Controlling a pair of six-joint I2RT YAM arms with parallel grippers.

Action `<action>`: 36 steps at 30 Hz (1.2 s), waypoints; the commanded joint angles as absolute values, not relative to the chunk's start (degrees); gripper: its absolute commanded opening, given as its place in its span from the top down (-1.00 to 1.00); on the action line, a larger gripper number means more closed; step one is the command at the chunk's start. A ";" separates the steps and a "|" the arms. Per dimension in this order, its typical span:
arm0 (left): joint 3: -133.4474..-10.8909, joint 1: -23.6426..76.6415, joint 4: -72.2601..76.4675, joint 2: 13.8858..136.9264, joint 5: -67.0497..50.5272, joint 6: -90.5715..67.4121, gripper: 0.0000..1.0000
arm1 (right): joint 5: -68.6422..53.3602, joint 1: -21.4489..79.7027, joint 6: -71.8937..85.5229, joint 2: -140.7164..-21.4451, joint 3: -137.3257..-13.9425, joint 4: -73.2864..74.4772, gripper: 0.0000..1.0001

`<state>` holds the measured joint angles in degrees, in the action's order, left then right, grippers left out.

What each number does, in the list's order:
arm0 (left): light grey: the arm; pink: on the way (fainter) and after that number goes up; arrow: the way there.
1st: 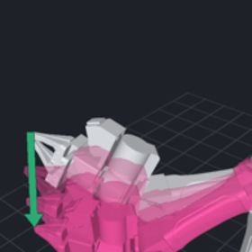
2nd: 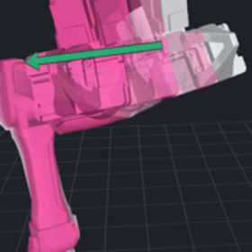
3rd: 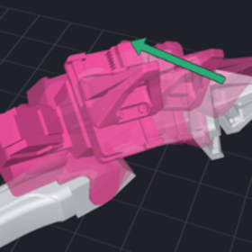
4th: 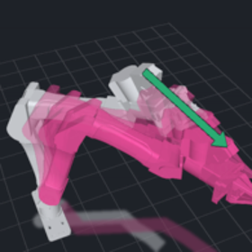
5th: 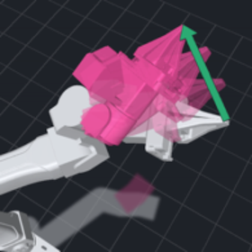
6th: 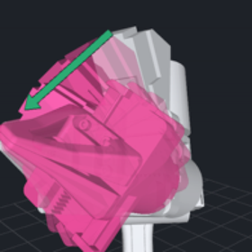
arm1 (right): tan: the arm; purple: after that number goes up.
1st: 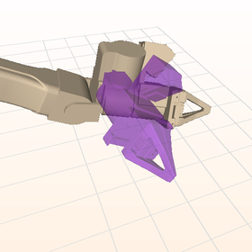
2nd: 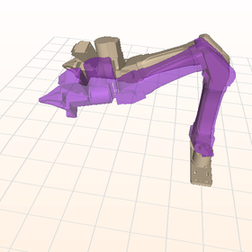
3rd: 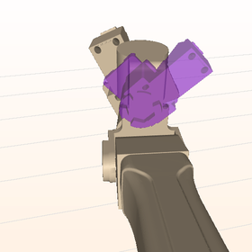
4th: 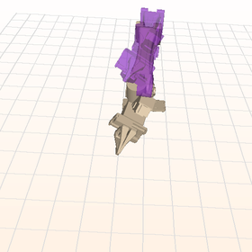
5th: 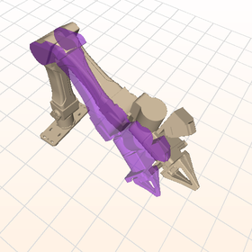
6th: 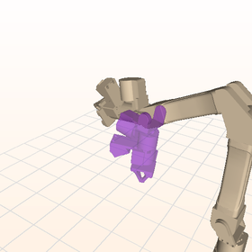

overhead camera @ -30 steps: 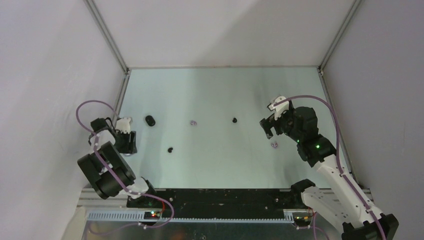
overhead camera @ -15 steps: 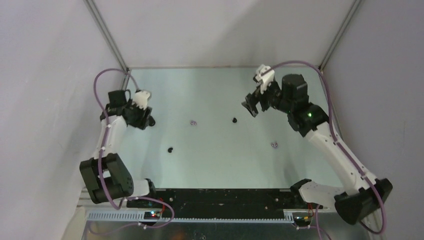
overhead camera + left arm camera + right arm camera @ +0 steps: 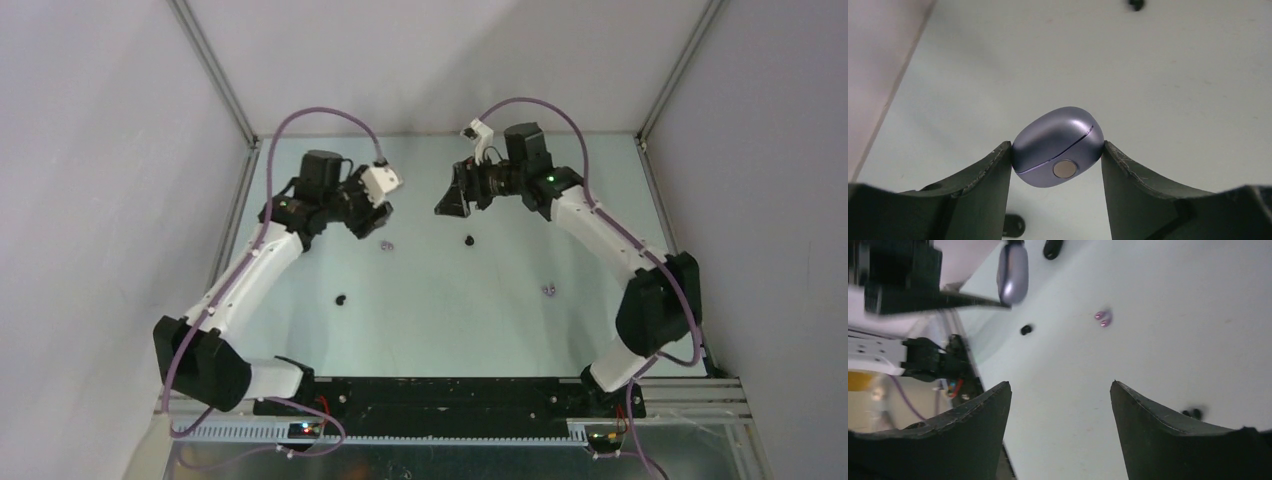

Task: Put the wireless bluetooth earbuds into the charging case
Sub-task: Pick up the charging case at the center of the board.

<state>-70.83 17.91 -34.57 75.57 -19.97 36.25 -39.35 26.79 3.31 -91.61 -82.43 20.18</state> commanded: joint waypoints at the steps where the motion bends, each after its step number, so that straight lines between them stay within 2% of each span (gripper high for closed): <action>1: -68.00 23.09 -33.06 72.86 -22.81 39.56 -0.09 | -51.11 26.91 17.45 -96.34 -85.01 13.06 -0.53; 7: -61.67 28.26 -29.45 68.67 -25.15 39.98 -0.10 | -54.81 29.34 24.38 -103.29 -84.73 9.10 -0.45; 11: -57.62 31.41 -25.68 67.14 -23.28 38.64 -0.09 | -58.52 32.47 27.14 -106.45 -84.73 6.50 -0.33; 17: -52.91 33.70 -21.25 65.93 -22.68 35.96 -0.10 | -59.64 36.62 25.56 -108.05 -85.08 8.05 -0.30; 30: -49.30 33.86 -16.73 63.22 -20.74 33.56 -0.09 | -58.06 39.14 16.61 -107.41 -84.73 15.35 -0.16; 34: -49.19 33.92 -17.01 62.74 -20.79 33.55 -0.10 | -57.99 38.77 16.14 -107.77 -84.73 15.55 0.04; 36: -49.07 33.93 -17.46 62.31 -21.30 33.86 -0.14 | -58.15 38.39 16.04 -107.61 -84.79 15.25 0.28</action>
